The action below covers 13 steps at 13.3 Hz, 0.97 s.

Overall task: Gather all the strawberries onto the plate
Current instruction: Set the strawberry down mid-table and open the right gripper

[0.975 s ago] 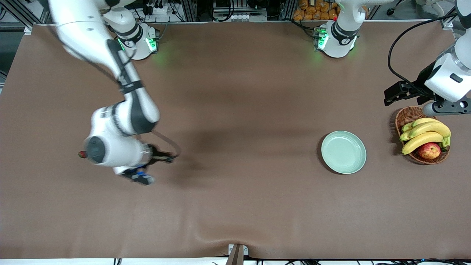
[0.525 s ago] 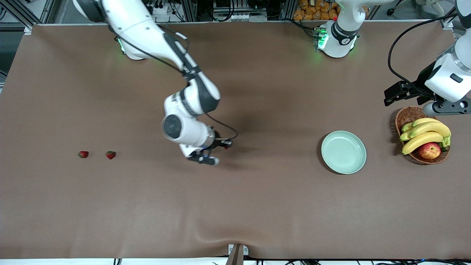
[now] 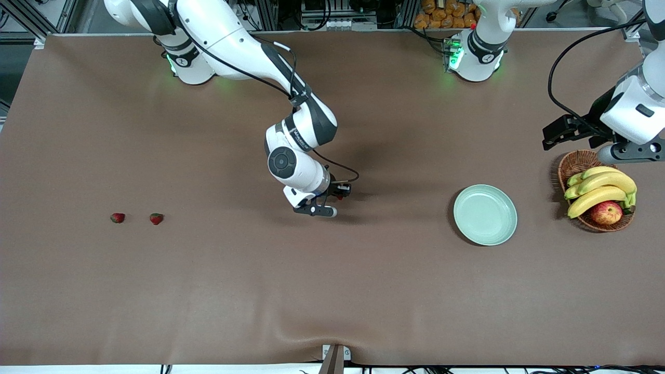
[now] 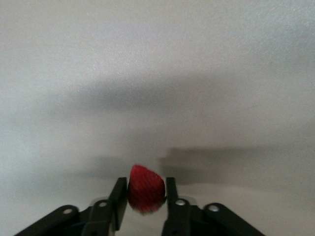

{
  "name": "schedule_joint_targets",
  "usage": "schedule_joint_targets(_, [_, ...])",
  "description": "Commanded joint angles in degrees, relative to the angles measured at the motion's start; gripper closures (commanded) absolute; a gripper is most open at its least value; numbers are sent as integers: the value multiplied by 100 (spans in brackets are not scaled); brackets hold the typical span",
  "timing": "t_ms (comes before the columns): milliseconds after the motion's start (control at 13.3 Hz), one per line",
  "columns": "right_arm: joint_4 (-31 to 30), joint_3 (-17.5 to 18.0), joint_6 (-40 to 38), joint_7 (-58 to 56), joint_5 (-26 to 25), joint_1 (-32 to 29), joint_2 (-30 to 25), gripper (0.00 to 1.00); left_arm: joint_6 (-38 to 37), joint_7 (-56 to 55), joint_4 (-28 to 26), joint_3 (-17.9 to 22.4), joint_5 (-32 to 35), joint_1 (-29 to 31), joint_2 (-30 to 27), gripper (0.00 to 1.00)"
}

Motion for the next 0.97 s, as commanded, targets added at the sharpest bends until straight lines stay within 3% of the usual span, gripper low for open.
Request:
schedule_joint_targets(0, [7,-71,58,18,53,62,30,13,82,-59,-82,-38,30,43,-75,0])
schedule_joint_targets(375, [-54,-115,-117,1,18,-341,-207,8,82,-59,-91,-38,30,34,-75,0])
schedule_joint_targets(450, [-107,-167,-301,-17,1,-569,-269,0,82,-59,-91,-38,30,43,-75,0])
schedule_joint_targets(900, [-125,-230,-1557,-322,-1799,-2195,-656,0,91,-59,-100,-38,30,43,-66,0])
